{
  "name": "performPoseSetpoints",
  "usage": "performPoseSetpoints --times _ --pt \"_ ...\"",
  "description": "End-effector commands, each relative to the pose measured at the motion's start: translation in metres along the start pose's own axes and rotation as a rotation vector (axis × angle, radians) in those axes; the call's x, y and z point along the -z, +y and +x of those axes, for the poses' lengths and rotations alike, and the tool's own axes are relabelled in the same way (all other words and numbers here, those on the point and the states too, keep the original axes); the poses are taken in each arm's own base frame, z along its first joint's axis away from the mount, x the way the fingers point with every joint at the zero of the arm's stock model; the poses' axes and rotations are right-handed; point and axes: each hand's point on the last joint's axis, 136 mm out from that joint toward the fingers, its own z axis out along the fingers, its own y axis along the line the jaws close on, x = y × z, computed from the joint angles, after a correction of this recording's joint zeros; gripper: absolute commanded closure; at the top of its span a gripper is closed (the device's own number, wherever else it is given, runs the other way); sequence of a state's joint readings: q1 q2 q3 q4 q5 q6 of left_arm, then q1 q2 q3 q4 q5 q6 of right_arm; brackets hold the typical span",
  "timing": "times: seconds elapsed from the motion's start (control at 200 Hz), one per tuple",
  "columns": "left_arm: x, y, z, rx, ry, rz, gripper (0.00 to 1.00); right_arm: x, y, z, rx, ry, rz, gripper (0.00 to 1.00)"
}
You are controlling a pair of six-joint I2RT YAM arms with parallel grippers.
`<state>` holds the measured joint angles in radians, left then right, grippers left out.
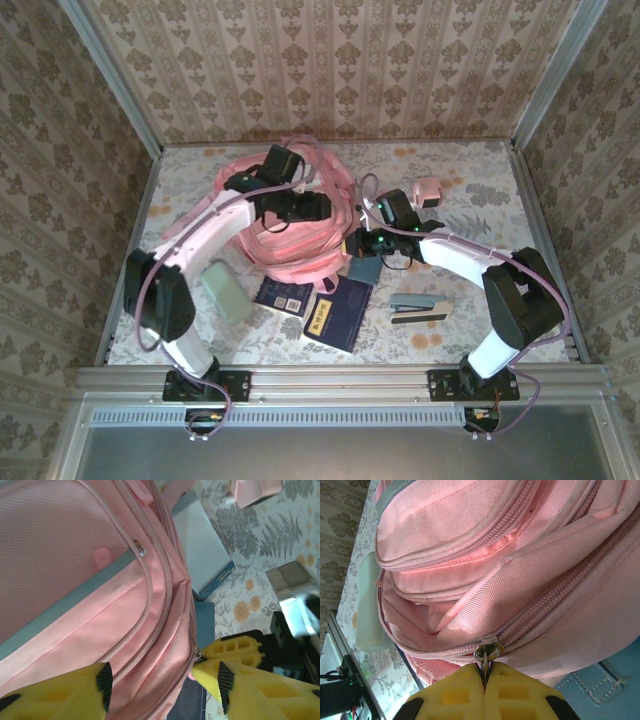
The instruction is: Pack books, pencil case, and school supplies into a backpack
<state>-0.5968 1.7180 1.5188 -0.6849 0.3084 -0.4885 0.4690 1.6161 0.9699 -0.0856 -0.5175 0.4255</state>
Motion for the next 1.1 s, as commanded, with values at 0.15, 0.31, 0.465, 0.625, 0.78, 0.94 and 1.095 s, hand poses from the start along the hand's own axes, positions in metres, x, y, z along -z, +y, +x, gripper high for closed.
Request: performPoseSetpoints --times 0.15,0.31,0.465,0.625,0.78,0.94,1.095 --pt "-0.04 -0.023 0.001 -0.036 0.111 0.099 0.49 0.003 0.02 -0.007 0.024 -0.025 -0.103 1.0" --pt "-0.059 -0.013 0.005 -0.005 0.141 0.069 0.51 0.003 0.017 -0.005 0.016 -0.024 -0.106 1.0" --pt "-0.045 0.0 -0.005 -0.063 0.1 -0.007 0.52 0.001 0.014 -0.001 0.008 -0.013 -0.106 1.0" --pt "-0.018 0.004 -0.027 -0.211 0.059 -0.016 0.45 -0.001 0.011 0.003 0.007 0.0 -0.105 1.0" --pt "-0.025 0.032 -0.041 -0.214 0.103 -0.056 0.37 -0.003 0.01 0.005 0.01 0.009 -0.104 1.0" --pt "-0.044 0.045 -0.041 -0.167 0.182 -0.016 0.34 -0.002 0.011 0.003 0.013 0.005 -0.109 1.0" --pt "-0.055 0.048 -0.03 -0.159 0.24 0.003 0.36 -0.001 0.012 0.001 0.017 0.004 -0.113 1.0"
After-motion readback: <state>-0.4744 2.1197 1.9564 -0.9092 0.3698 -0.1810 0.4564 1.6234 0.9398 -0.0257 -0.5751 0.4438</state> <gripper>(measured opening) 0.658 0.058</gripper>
